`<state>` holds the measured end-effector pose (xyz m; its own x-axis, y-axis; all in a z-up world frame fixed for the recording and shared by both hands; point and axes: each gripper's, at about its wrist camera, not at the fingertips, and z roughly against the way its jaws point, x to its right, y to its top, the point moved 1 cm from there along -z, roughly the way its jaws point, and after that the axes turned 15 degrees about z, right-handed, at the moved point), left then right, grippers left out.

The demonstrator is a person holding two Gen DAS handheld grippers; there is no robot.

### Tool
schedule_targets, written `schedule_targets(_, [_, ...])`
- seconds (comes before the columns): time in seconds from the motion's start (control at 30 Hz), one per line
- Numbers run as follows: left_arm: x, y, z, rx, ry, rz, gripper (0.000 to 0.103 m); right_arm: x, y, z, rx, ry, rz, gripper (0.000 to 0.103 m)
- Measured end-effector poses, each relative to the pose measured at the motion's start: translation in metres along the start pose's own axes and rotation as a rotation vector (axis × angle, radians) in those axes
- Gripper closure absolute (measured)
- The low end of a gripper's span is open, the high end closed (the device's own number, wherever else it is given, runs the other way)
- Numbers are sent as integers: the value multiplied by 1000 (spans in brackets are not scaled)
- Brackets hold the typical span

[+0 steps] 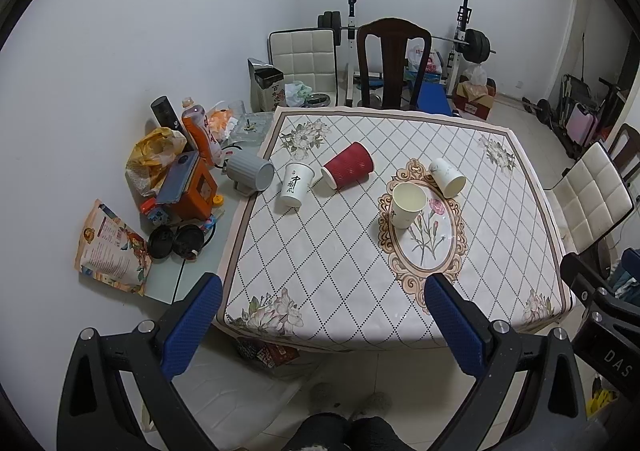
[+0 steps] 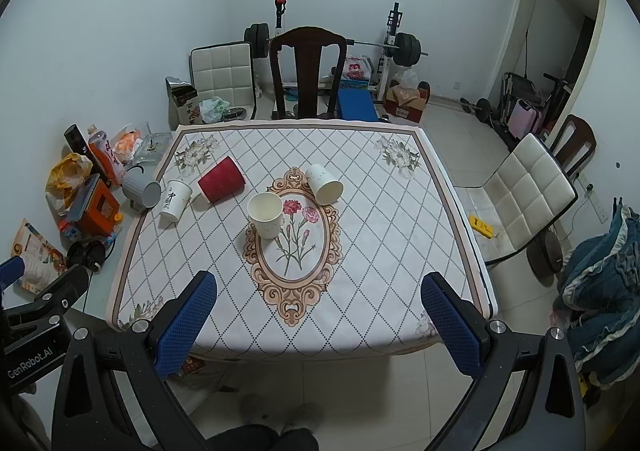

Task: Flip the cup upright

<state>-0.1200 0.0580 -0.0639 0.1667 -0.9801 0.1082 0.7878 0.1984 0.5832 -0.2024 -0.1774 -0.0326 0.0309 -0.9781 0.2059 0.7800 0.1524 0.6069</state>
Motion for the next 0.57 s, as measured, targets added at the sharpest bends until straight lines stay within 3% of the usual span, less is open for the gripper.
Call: schedule_targets(0.57, [1, -1, -2, -5, -2, -5, 0, 4, 0, -3, -6, 0, -3, 0])
